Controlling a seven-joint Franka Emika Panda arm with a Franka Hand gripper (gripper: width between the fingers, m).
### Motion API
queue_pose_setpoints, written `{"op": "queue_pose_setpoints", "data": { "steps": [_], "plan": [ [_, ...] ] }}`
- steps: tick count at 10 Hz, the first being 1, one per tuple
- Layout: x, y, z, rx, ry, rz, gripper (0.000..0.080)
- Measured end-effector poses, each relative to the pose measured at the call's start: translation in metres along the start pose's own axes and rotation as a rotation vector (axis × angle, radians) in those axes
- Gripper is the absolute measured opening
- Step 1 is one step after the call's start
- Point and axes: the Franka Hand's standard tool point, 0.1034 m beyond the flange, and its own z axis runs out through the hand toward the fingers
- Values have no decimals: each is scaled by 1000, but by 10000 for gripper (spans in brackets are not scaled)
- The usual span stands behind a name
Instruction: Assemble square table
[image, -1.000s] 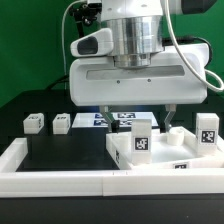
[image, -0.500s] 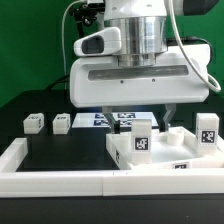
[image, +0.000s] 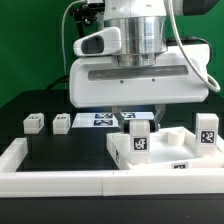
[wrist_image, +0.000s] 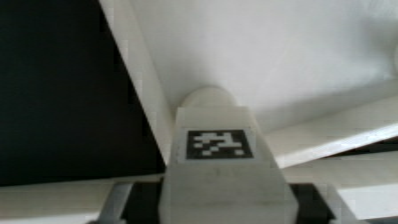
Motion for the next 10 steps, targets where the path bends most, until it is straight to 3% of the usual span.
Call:
{"op": "queue_pose_setpoints", "data": {
  "steps": [5,10],
  "plan": [
    [1,-1,0,3,16,320,291],
    [2,-4,0,34,62,857,292]
  ]
}}
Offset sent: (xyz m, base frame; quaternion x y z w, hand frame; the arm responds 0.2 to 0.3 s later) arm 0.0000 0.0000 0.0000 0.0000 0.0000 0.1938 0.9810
